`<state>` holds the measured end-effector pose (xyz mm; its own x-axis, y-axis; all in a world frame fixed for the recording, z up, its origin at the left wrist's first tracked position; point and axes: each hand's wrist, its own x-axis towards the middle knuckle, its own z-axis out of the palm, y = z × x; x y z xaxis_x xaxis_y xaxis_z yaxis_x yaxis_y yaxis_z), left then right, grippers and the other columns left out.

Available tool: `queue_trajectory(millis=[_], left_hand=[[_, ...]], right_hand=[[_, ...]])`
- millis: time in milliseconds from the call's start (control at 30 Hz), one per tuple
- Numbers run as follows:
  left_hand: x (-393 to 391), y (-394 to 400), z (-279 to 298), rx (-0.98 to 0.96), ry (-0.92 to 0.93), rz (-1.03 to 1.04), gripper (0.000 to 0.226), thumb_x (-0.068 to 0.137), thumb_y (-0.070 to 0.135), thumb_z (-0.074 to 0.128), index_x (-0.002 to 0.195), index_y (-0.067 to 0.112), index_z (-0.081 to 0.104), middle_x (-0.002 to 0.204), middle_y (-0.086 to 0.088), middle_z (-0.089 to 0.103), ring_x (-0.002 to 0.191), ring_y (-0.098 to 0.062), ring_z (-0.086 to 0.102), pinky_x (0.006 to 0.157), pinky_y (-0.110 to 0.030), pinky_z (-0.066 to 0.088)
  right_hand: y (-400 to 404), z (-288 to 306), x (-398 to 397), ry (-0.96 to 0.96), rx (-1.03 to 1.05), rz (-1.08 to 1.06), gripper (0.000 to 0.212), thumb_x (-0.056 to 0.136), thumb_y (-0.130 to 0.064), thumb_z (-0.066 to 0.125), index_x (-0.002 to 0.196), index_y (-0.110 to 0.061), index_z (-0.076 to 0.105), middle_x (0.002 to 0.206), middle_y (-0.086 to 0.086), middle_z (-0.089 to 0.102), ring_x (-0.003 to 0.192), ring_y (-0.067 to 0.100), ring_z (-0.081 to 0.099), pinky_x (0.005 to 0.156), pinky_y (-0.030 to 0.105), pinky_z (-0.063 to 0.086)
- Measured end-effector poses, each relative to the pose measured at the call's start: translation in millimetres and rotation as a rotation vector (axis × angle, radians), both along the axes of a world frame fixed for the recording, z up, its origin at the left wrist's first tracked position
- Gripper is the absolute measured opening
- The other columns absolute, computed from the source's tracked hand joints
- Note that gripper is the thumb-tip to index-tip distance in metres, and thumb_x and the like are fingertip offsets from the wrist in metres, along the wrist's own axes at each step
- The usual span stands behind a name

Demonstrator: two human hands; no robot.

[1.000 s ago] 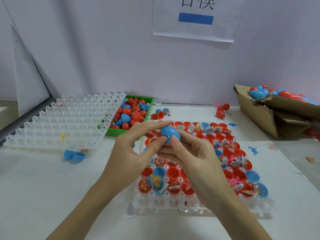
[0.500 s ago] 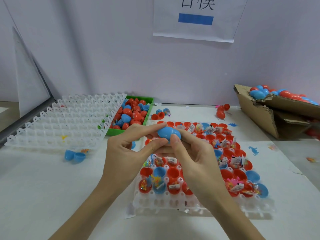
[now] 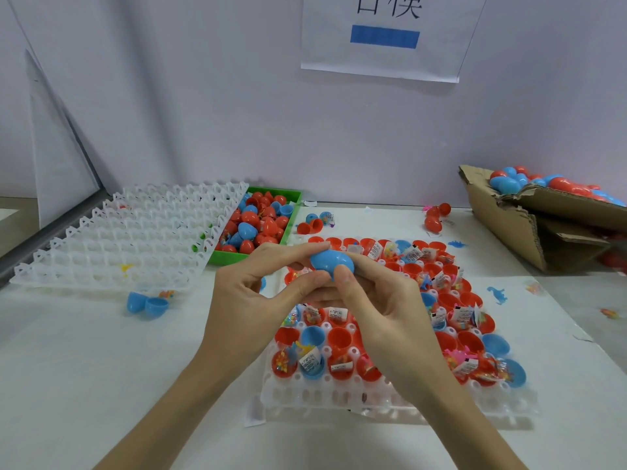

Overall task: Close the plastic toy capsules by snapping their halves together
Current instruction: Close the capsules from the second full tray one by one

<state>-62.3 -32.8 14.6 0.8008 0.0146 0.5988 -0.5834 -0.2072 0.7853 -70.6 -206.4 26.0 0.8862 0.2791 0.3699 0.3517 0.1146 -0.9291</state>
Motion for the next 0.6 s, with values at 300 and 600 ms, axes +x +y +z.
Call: queue_trajectory(millis=[300, 600], left_hand=[[0.7, 0.0, -0.7, 0.101, -0.034, 0.033, 0.035, 0.087, 0.030, 0.074, 0.122, 0.031, 0.074, 0.109, 0.021, 0.072, 0.109, -0.009, 0.066, 0.095, -0.014, 0.049], [-0.1, -0.3, -2.0, 0.102, -0.030, 0.032, 0.036, 0.087, 0.025, 0.076, 0.122, 0.025, 0.075, 0.113, 0.009, 0.075, 0.114, -0.019, 0.066, 0.098, -0.020, 0.051]], right_hand=[[-2.2, -1.1, 1.1, 0.000, -0.064, -0.008, 0.028, 0.105, -0.018, 0.051, 0.129, -0.012, 0.065, 0.100, 0.001, 0.079, 0.094, 0.016, 0.077, 0.084, 0.024, 0.060], [-4.9, 0.9, 1.7, 0.110, 0.010, 0.045, 0.028, 0.104, -0.023, 0.055, 0.125, -0.012, 0.069, 0.102, 0.005, 0.079, 0.097, 0.022, 0.077, 0.087, 0.028, 0.061]])
